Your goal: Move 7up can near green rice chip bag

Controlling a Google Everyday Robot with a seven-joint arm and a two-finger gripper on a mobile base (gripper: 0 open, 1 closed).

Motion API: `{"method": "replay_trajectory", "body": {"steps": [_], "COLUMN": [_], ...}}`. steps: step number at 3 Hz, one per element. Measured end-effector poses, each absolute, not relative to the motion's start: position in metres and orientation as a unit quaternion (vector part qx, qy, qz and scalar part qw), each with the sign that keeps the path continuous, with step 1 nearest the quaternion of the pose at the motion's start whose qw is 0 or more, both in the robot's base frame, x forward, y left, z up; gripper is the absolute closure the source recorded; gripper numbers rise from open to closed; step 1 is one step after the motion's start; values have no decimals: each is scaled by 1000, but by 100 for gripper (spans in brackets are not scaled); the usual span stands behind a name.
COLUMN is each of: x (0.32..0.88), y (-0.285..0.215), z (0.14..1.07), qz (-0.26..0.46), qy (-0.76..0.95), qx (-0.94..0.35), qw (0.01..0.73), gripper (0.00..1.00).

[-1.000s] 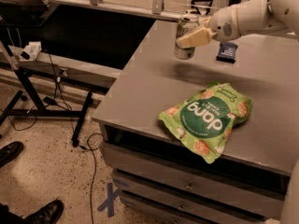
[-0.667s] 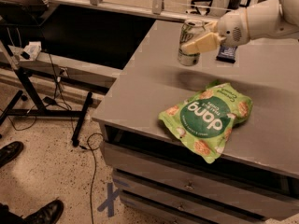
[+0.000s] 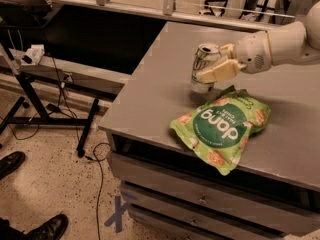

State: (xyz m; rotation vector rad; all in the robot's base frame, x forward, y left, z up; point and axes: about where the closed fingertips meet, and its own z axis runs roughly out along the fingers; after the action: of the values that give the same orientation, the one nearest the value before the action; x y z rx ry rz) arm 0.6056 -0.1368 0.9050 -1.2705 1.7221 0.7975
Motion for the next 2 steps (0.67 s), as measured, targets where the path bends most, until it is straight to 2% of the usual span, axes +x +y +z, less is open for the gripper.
{"method": "replay_trajectory", "body": {"steps": [2], "x": [572], "y": [-126], "z": [876], "qz": [337], "qy": [664], "qx": [-532], "qw": [402], "gripper": [100]}}
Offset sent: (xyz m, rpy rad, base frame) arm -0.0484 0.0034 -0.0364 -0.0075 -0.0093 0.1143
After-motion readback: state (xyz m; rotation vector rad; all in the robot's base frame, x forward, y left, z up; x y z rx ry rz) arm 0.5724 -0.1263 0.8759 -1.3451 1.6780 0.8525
